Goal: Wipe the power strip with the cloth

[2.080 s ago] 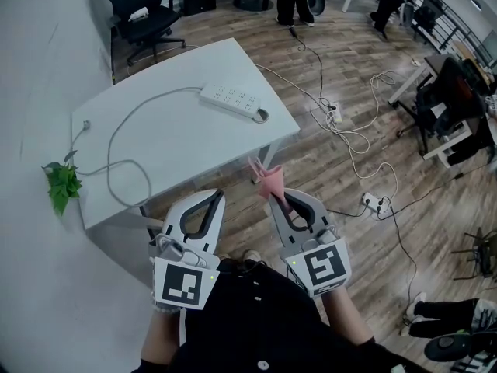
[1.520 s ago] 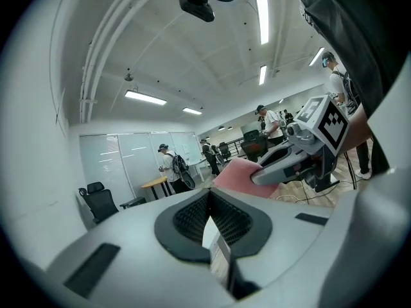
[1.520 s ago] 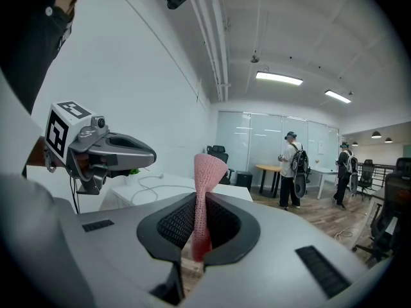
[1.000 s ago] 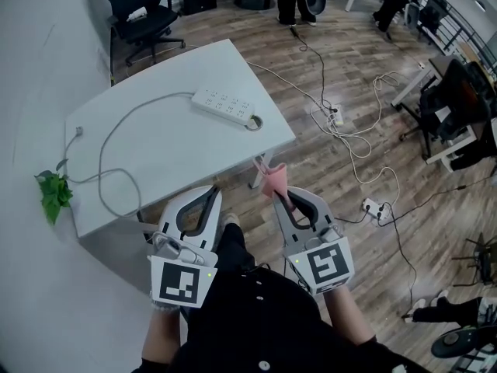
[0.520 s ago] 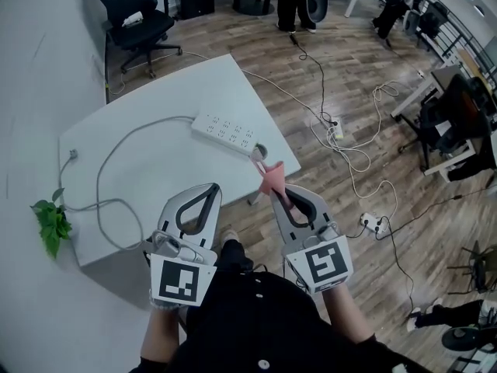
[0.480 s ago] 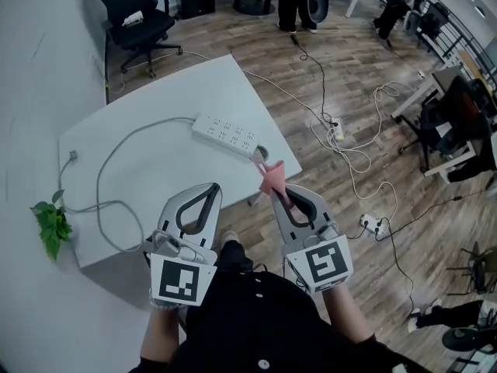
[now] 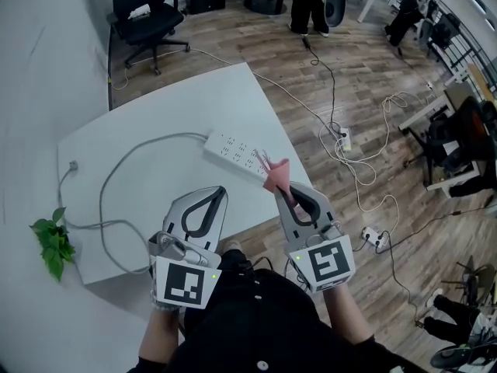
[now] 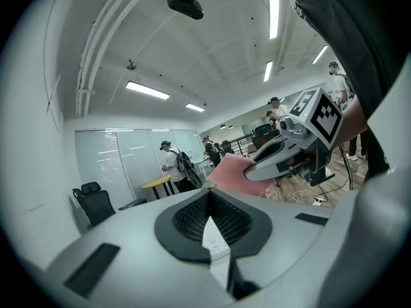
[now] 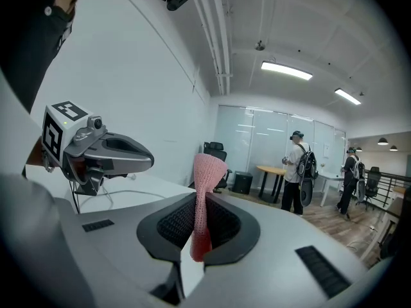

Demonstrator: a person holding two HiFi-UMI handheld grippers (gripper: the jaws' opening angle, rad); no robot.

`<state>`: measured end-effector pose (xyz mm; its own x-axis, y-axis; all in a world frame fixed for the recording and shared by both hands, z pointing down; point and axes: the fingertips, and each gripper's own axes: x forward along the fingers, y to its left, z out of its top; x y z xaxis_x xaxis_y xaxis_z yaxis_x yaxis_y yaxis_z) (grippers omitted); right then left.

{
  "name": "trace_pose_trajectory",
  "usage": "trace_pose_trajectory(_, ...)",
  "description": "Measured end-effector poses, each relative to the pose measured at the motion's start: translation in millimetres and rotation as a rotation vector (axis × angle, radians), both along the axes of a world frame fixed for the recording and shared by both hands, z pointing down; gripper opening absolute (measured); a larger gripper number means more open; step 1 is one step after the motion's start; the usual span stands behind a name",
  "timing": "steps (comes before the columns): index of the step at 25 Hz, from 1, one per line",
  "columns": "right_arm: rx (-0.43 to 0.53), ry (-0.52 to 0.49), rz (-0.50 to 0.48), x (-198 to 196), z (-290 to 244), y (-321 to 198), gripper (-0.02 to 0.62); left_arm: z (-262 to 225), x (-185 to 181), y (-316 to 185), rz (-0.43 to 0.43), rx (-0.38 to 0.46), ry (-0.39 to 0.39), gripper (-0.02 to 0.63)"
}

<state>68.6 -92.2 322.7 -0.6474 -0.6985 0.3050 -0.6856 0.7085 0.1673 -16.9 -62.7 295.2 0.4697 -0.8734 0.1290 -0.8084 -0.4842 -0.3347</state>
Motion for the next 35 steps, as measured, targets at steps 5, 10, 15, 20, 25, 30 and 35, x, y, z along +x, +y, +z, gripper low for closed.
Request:
trace_pose_trajectory(5,-0.016,0.019,0.002,-10,9,-19,0.051,8,-10,-18,0.007,-0.011,0.012,0.014)
trace_pose_trajectory(10,-0.037,0.041,-0.004,-18,16,-30,0.051,11,-18,-29,0.006,-0.007,0.022,0.014)
trace_pose_trajectory(15,-0.054,0.055,-0.034,-18,21,-44,0.051,11,-20,-38,-0.012,-0.016,0.015,0.014)
trace_pose_trajectory(20,-0.051,0.064,-0.089,-27,24,-55,0.05,13,-30,-41,-0.073,-0.023,0.018,0.014)
trace_pose_trajectory(25,-0.039,0.064,-0.135,-34,25,-69,0.051,12,-36,-45,-0.127,-0.027,0.018,0.014)
trace_pose_trajectory(30,-0.029,0.072,-0.182,-39,30,-82,0.051,11,-40,-47,-0.177,-0.027,0.016,0.014)
trace_pose_trajectory(35,-0.015,0.096,-0.23,-44,37,-100,0.051,12,-42,-46,-0.231,-0.033,0.025,0.014)
